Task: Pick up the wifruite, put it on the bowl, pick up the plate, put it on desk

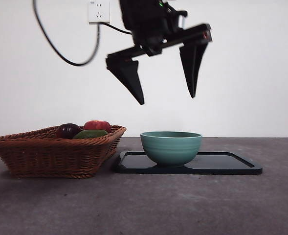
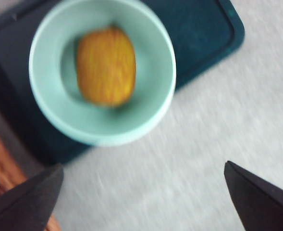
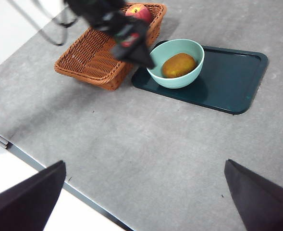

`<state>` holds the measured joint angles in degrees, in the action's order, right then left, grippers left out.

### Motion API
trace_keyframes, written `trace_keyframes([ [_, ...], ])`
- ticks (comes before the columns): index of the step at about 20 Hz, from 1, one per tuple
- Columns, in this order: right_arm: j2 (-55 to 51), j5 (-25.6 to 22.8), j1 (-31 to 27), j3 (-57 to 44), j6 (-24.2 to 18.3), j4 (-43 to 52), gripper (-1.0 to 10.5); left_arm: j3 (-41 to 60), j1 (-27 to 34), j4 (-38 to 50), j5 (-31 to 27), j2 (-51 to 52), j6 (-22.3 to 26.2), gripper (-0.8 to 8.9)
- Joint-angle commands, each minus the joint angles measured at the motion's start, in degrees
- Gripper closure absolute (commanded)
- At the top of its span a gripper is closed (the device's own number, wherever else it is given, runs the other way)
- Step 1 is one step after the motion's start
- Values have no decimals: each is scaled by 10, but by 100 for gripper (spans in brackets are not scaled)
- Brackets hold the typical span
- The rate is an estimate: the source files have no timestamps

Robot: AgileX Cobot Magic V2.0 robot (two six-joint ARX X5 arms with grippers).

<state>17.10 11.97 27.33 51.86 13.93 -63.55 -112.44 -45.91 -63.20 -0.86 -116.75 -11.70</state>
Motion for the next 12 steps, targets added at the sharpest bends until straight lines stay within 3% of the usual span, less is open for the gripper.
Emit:
trace_keyframes([
  [1, 0, 0, 3, 4, 4, 7, 404, -75, -2, -8, -17, -56, 38, 254],
  [5, 0, 0, 3, 4, 4, 7, 404, -131, 3, -10, -45, -112, 79, 254],
  [12, 0, 0, 3, 4, 4, 5, 404, -138, 22, 45, -47, -145, 81, 254],
])
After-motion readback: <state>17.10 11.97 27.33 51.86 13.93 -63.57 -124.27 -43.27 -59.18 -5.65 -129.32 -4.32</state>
